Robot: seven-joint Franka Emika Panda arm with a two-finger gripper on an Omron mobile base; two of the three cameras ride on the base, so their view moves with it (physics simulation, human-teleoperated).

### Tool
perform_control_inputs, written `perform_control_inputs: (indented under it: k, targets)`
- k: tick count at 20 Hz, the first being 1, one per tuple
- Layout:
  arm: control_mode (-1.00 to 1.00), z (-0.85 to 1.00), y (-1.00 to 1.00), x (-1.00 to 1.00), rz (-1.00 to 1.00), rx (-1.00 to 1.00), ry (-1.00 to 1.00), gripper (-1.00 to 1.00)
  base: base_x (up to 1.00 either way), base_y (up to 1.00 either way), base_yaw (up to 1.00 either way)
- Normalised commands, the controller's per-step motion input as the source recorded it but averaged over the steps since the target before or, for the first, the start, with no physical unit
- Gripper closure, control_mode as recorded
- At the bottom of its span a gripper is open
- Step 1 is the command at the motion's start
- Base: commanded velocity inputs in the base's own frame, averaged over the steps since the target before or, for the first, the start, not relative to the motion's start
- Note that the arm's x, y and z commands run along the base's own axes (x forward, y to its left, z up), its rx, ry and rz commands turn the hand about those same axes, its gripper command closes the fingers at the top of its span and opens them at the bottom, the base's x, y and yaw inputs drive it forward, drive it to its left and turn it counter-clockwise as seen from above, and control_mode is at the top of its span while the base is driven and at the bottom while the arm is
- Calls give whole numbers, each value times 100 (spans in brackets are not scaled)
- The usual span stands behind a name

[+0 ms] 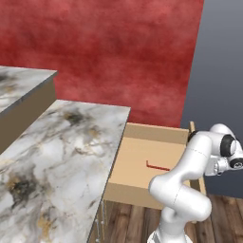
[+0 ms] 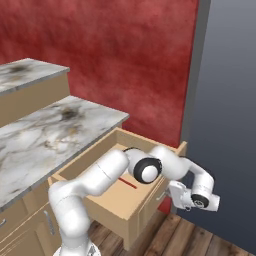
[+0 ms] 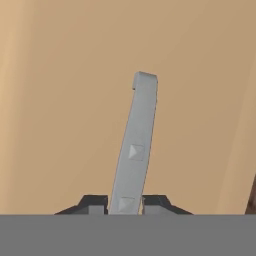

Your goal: Take a straw from the drawer in front and place it inside the glass cup on the dining counter.

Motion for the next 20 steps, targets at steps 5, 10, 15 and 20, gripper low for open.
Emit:
perform_control_inputs:
  k: [5,10,15,20]
  targets:
    - [-100,0,-13,0,0,0,0,100,0,0,0]
    - [-100,0,-3,0,0,0,3,100,0,0,0]
    - [-100,-2,0,0,0,0,4,100,0,0,0]
    - [-100,-3,0,0,0,0,3,100,0,0,0]
